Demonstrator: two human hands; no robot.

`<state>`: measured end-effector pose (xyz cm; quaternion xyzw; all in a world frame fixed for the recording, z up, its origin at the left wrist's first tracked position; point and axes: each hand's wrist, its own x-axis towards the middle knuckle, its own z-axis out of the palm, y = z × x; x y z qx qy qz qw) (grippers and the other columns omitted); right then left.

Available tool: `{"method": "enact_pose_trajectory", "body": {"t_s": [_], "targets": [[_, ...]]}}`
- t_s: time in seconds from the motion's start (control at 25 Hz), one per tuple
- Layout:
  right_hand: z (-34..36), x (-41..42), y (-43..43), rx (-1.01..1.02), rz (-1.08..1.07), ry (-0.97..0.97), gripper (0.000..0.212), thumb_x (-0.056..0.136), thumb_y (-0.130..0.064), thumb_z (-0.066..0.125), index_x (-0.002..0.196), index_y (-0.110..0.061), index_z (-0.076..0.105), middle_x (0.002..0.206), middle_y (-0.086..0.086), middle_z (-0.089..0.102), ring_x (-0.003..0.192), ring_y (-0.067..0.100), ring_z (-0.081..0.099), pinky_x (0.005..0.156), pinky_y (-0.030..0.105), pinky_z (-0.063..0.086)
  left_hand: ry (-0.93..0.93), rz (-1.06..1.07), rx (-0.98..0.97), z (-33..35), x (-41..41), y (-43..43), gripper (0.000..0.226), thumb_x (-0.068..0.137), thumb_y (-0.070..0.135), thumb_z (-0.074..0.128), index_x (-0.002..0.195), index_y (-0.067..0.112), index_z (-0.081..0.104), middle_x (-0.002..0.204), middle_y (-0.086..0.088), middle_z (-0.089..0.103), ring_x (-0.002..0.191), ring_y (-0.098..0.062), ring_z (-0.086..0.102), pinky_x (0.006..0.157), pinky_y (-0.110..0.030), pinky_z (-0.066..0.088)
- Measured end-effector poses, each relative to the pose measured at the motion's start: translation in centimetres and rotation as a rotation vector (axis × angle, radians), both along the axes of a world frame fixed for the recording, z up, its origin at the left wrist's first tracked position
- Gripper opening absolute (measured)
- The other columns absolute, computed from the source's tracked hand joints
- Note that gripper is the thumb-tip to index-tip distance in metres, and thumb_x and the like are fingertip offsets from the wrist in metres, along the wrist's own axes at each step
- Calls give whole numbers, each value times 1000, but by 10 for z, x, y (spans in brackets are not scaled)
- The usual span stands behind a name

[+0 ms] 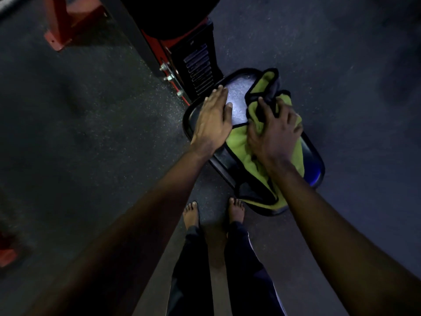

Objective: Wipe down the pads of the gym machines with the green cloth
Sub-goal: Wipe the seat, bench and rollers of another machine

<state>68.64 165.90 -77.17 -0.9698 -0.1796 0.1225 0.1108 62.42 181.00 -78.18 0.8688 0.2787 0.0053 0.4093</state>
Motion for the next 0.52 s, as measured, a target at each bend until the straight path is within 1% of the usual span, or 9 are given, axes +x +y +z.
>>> {"method": "enact_pose_trajectory", "body": {"t_s": [0.16, 0.24, 0.32, 0.4, 0.44, 0.52], "targets": [[-9, 34, 46, 34, 195, 8, 58, 94, -59, 48, 149, -40, 45, 158, 5, 38, 145, 32, 31, 111, 59, 29, -42, 105, -38, -7, 11, -9, 47, 107, 27, 37, 149, 5, 45, 157, -10, 41, 148, -20, 30, 123, -39, 21], [-12, 46, 48, 67, 212, 11, 57, 93, -57, 49, 147, -40, 48, 157, 2, 40, 144, 29, 33, 111, 57, 31, -48, 109, -23, -4, 10, -7, 47, 107, 30, 38, 147, 8, 48, 155, -7, 43, 147, -18, 32, 123, -33, 21], [-10, 46, 29, 97, 135, 11, 58, 90, -55, 52, 146, -40, 49, 156, 2, 41, 142, 29, 36, 109, 54, 34, -17, 126, -20, 1, 11, -1, 47, 107, 35, 40, 145, 11, 52, 153, -4, 47, 145, -15, 36, 119, -24, 23], [-4, 40, -3, 128, -30, 37, 60, 88, -53, 54, 147, -41, 48, 155, 4, 42, 139, 32, 40, 107, 53, 37, 15, 139, -15, 6, 14, 2, 47, 106, 40, 41, 142, 13, 55, 151, -1, 50, 143, -11, 39, 117, -20, 25], [0, 34, -19, 129, -99, 50, 61, 88, -52, 55, 147, -41, 47, 154, 5, 43, 138, 34, 41, 107, 53, 37, 28, 143, -11, 6, 15, 3, 48, 105, 42, 41, 142, 14, 56, 151, 0, 50, 143, -10, 39, 117, -19, 24], [4, 21, -42, 84, -161, 59, 62, 88, -52, 55, 148, -40, 46, 153, 7, 42, 135, 36, 42, 106, 55, 37, 43, 120, 32, 2, 16, 0, 50, 104, 42, 44, 144, 13, 53, 153, -1, 46, 146, -10, 35, 118, -18, 18]]}}
